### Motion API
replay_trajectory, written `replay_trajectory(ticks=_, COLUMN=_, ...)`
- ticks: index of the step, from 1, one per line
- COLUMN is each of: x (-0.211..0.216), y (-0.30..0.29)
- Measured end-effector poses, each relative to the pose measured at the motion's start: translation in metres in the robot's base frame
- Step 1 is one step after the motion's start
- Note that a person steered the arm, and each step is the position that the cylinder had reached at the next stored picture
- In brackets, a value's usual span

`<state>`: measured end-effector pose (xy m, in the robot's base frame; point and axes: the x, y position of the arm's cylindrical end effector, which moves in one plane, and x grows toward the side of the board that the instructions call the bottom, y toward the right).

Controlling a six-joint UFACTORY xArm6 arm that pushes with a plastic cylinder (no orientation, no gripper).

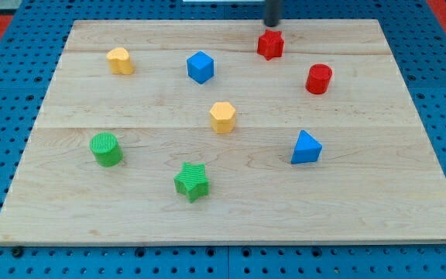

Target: Push the red circle slightly towards the bottom of the board

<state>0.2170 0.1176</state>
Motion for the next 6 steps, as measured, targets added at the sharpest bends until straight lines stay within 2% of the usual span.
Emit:
replay_trajectory(ticks=1, x=0.033, y=-0.011)
replay_trajectory(ticks=2, x=0.023, y=-0.010)
replay_trajectory(ticks=3, x=0.032, y=0.036)
replay_trajectory(ticks=4, x=0.110, y=0.023)
replay_trajectory(ticks=5, x=0.089, y=-0.008)
replay_trajectory(ticks=6, x=0.105, y=-0.019)
